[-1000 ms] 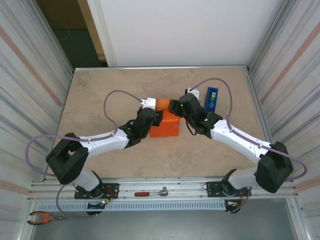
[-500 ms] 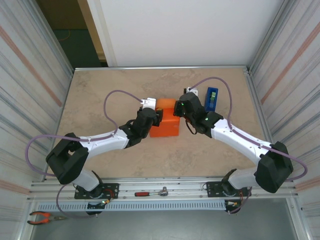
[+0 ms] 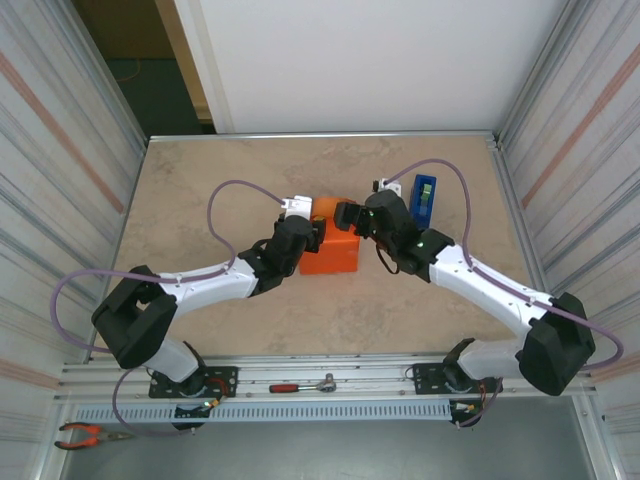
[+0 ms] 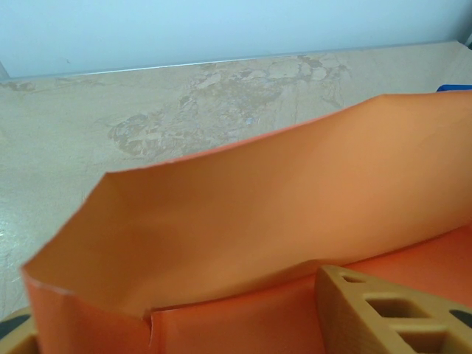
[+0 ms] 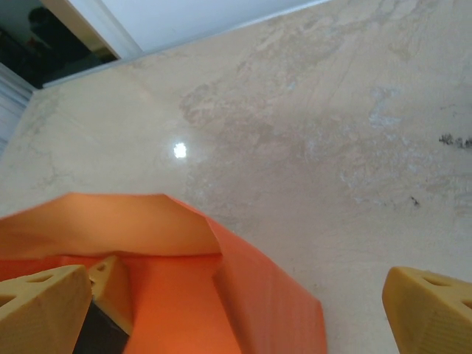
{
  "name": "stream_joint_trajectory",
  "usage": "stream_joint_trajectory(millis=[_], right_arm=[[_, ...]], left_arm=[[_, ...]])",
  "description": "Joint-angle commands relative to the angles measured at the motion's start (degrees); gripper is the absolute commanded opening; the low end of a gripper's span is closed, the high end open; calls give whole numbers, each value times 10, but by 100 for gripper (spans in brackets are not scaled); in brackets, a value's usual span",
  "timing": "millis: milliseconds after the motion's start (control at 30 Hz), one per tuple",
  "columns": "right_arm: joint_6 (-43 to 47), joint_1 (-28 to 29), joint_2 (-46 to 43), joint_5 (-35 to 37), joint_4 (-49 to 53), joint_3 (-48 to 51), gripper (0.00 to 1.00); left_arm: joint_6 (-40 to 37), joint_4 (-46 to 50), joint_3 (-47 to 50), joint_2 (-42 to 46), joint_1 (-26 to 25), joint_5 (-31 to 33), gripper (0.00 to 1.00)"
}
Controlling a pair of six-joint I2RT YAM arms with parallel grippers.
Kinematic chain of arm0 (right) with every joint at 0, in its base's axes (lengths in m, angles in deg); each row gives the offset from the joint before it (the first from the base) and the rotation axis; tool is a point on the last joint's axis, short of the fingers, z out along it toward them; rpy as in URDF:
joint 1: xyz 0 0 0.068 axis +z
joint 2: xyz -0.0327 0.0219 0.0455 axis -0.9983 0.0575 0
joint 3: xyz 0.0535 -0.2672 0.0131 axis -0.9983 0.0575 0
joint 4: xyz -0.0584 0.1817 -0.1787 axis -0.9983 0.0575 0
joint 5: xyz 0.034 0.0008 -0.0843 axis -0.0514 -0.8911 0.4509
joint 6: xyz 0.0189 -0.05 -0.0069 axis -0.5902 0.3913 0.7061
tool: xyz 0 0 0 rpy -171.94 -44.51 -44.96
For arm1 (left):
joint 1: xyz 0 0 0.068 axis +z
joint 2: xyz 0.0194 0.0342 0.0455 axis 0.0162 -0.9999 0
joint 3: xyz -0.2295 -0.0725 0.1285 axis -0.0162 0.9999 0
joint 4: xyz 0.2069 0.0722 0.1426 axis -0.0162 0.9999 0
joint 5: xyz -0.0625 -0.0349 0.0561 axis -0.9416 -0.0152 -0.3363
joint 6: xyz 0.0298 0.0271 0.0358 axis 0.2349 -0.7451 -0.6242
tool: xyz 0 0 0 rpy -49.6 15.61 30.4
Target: Wrap the gift box in paper
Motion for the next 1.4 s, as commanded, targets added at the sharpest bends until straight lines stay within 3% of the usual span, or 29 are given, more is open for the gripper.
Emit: stream_joint_trajectory(millis=[0, 500, 867, 1033, 1367], right_arm=[[-10, 6, 9, 5, -7, 16, 99], [-80, 20, 89, 67, -17, 61, 97], [-107, 37, 92, 87, -6, 76, 93], [-123, 50, 97, 104, -3, 82, 93], [-131, 55, 105, 110, -3, 88, 92]], left_arm=[[-1, 34, 5, 3, -5, 14, 57], [-1, 82, -26, 15, -9, 13, 58], [46, 177, -72, 108, 33, -83, 81], [88, 167, -25, 163, 67, -133, 82], [63, 86, 38, 168, 55, -141, 77]])
